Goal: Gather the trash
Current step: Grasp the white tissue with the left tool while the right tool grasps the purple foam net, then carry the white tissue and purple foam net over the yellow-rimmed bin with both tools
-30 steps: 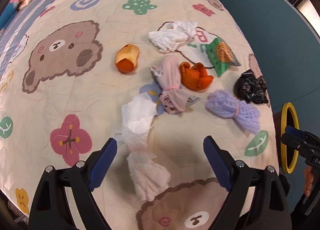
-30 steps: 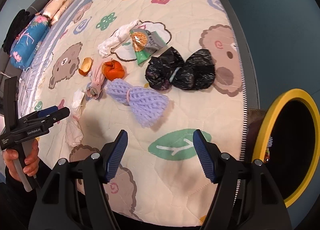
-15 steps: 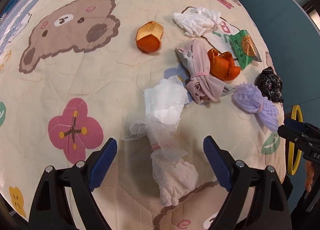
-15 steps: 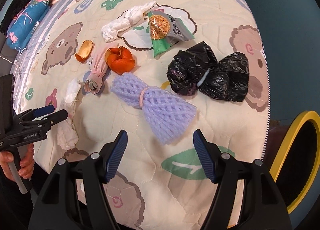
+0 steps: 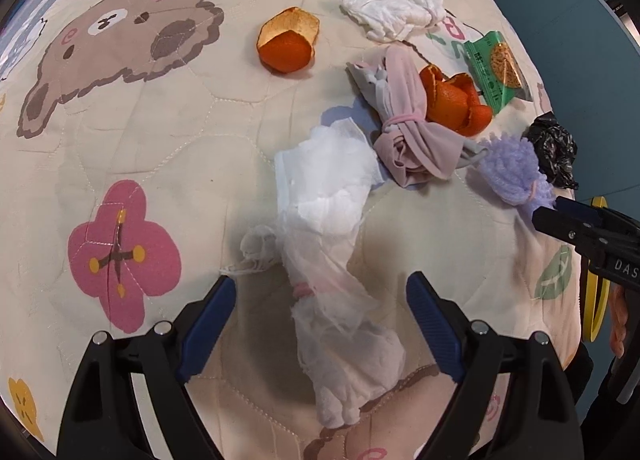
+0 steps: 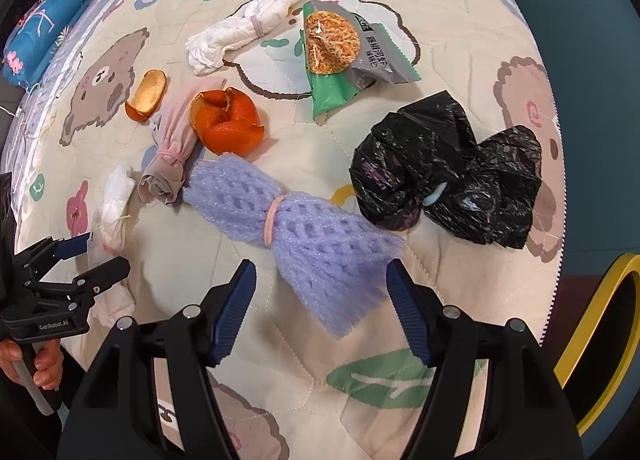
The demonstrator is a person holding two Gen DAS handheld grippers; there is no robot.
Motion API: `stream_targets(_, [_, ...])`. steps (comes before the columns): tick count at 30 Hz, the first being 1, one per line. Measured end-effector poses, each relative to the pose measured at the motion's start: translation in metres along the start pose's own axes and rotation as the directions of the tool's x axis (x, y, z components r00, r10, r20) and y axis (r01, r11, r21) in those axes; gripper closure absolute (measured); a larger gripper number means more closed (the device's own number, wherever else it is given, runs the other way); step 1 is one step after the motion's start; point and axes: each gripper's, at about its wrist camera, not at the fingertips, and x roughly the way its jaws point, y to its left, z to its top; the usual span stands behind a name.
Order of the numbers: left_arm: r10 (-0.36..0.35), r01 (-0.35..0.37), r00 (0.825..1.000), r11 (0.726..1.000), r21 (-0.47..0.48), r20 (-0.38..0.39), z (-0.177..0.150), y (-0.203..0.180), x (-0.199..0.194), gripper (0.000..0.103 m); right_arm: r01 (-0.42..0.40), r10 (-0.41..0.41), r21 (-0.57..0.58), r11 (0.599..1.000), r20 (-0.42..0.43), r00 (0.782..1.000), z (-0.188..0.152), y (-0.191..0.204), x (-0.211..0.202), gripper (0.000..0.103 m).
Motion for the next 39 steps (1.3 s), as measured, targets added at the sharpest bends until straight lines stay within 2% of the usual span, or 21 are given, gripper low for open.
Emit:
stream_targets(2, [0.01,-0.01,1.0,1.0,0.007,0.004,0.0,-0.003,0.002,0.023,0.018,-0.019,-0.013,1.0,-0.003,1.0,0.002,0.002,0.004,0.043])
stream_targets(4, [0.029,-0.03,1.0,0.999,0.021,0.004,-0.001,-0.008,0.003,0.035,0.033,-0.034,-0.023,0.999,-0.008,0.999,0.003,0.003,0.008,0.05])
stream_targets(5, [0.037,-0.037,0.999,0.999,0.026,0.003,-0.001,-0.01,0.004,0.038,0.036,-0.036,-0.024,0.999,-0.012,0.999,0.003,0.003,0.009,0.052])
stream_targets(10, [0.073,-0.072,0.997,0.996,0.054,-0.012,-0.003,-0.017,0.006,0.078,0.043,-0.043,-0.029,0.999,-0.003,0.999,0.002,0.003,0.009,0.07])
stream_targets(12, [0.08,-0.079,0.997,0.995,0.053,-0.018,-0.001,-0.023,0.008,0.083,0.047,-0.047,-0.035,0.998,-0.004,0.999,0.001,0.004,0.01,0.075])
stream_targets(19, [0.063,-0.06,0.997,0.996,0.069,-0.036,-0.01,-0.028,-0.003,0.085,0.034,-0.033,-0.031,0.999,0.04,0.999,-0.014,0.003,-0.012,0.081])
stream_targets(39, [0.053,-0.055,0.998,0.994,0.095,0.024,-0.019,-0.05,-0.045,0.085,0.003,-0.002,-0.001,1.0,0.115,0.993,-0.061,-0.018,-0.08,0.081])
